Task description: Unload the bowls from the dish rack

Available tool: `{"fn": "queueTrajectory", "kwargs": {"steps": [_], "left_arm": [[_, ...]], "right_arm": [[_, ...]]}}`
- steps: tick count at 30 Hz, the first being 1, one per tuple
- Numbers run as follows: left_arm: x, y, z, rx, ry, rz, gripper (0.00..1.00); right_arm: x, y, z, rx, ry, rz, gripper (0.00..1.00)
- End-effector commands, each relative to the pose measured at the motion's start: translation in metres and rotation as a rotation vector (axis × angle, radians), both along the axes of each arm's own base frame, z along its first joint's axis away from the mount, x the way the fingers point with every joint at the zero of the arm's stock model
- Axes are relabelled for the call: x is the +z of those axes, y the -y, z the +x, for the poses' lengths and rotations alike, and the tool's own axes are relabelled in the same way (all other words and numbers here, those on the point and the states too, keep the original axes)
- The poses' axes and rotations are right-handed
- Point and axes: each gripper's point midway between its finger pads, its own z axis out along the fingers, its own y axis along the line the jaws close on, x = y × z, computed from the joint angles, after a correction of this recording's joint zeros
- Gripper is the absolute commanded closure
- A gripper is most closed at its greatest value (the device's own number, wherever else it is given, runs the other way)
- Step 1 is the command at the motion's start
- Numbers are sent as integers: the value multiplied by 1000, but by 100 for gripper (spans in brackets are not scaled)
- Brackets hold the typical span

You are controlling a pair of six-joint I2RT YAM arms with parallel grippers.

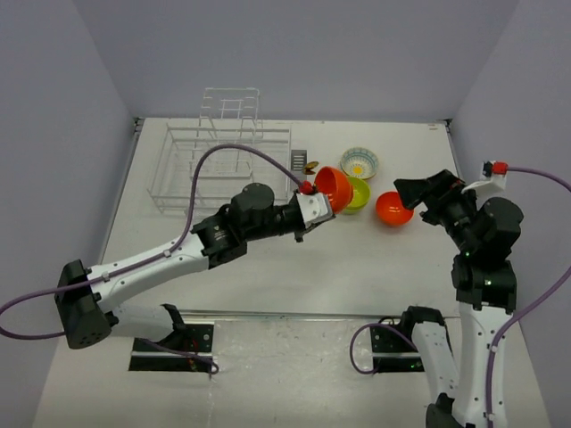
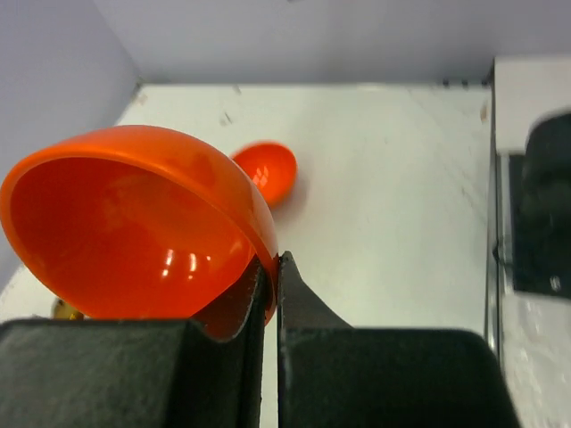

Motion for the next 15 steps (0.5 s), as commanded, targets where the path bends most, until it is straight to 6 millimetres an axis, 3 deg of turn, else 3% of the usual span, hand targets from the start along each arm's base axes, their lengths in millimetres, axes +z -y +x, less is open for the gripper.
{"fn": "queueTrajectory", "kwargs": {"steps": [1,4,7,9,10,12,15], "left_arm": [[-68,-21,-30,-64,59,290,100],[-105,-25,-58,-140,41,467,100],[-123,-29,-83,-222,2,583,100],[-131,-27,-96,-258,-6,643,100],[-141,-32,-102,-280,-16,699,100],[-143,-31,-108,-306,-11,719,100],[-150,-31,-112,-323,0,750,100]], "right_arm": [[-20,-28,-2,207,-128,-46,4],[-41,-49,-2,270,-226,-149,1],[-62,-78,-10,383,-323,-229,1],[-80,-81,-11,383,-397,-288,1],[-92,-93,-14,429,-432,-321,1],[-104,-98,-17,429,-458,-367,1],[-135,-106,-31,473,-533,-418,9]]}}
